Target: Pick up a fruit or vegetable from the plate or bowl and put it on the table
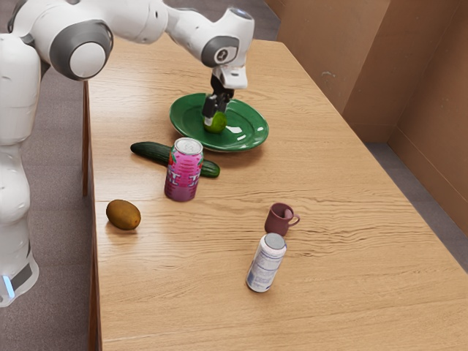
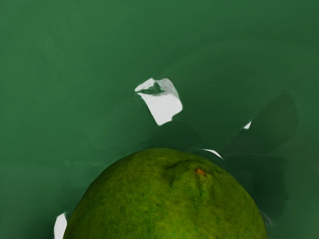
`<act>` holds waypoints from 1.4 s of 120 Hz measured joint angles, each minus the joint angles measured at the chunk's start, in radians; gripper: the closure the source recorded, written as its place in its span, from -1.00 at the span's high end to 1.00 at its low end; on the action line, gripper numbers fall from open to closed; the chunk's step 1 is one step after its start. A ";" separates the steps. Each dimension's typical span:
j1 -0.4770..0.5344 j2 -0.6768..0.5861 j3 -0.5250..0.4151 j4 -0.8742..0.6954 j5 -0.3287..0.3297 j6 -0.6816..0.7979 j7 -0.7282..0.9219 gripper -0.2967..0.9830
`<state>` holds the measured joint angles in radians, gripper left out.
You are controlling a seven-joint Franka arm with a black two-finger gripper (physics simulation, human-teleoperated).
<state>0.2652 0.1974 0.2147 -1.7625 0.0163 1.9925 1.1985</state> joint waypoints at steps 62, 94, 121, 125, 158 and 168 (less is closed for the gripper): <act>0.000 0.028 0.000 -0.014 0.002 0.055 0.069 0.54; 0.000 0.035 0.000 -0.014 -0.001 0.059 0.087 0.20; 0.000 0.035 -0.002 -0.012 -0.008 0.065 0.096 -0.07; 0.001 0.029 -0.006 -0.008 -0.009 0.064 0.097 -0.07; -0.004 -0.107 -0.030 0.145 -0.008 -0.035 0.114 -0.04; 0.071 -0.113 -0.015 0.160 -0.010 -0.069 0.119 -0.04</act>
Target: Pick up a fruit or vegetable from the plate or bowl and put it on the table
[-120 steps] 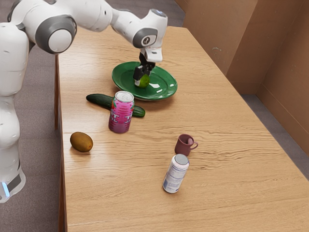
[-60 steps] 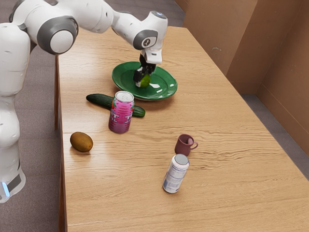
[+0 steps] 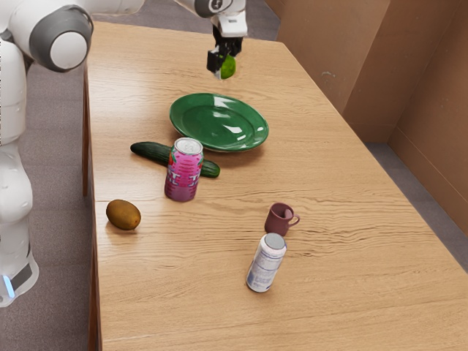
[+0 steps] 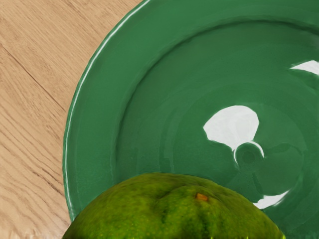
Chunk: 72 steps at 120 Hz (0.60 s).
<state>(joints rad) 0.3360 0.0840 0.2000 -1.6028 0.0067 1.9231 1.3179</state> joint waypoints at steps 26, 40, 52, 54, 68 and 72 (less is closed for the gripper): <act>0.286 0.054 0.010 0.021 -0.011 -0.046 0.014 -0.02; 0.262 0.069 0.010 0.029 -0.023 -0.059 0.022 0.18; 0.265 0.071 0.025 0.030 -0.039 -0.070 0.030 0.36; 0.266 0.071 0.026 0.030 -0.040 -0.072 0.032 0.38; 0.266 0.072 0.028 0.030 -0.047 -0.079 0.040 0.47; 0.265 0.071 0.028 0.030 -0.051 -0.081 0.042 0.48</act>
<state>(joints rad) 0.6014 0.1554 0.2279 -1.5728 -0.0441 1.8420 1.3601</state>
